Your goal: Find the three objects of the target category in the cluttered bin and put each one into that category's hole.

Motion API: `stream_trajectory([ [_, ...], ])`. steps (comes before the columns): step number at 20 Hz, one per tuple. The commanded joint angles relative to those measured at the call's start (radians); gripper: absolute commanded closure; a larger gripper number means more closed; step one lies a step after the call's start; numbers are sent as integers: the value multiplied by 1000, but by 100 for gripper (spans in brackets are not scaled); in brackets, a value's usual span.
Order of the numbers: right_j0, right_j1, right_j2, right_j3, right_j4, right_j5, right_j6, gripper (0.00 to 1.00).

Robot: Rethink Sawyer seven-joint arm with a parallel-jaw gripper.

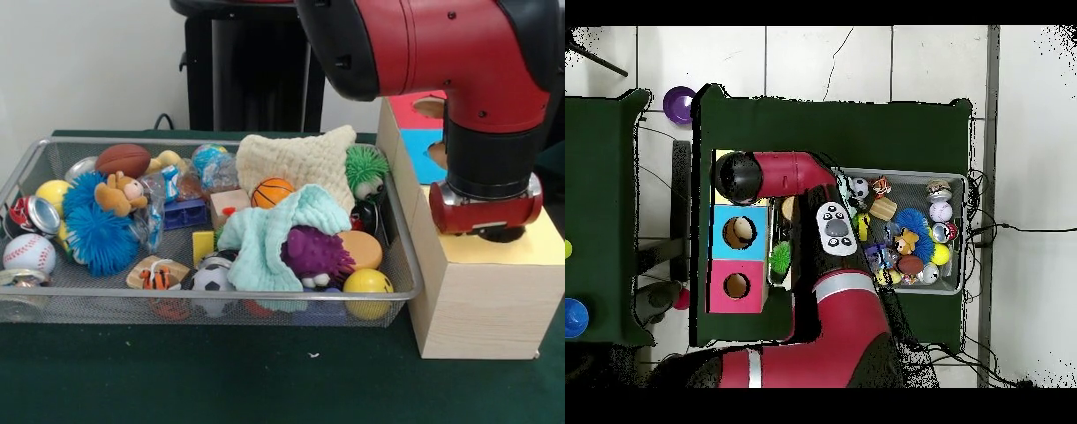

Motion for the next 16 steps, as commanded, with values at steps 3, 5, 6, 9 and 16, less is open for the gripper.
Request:
stream_trajectory([
  [3, 62, 6, -67, -85, -72, 223, 28, 100],
  [5, 62, 5, -66, -95, -70, 237, 24, 100],
  [6, 63, 8, -65, -104, -69, 243, 25, 100],
  [9, 62, -9, -63, -98, -63, 260, 31, 100],
  [16, 54, -143, -52, -108, -5, 455, 60, 100],
])
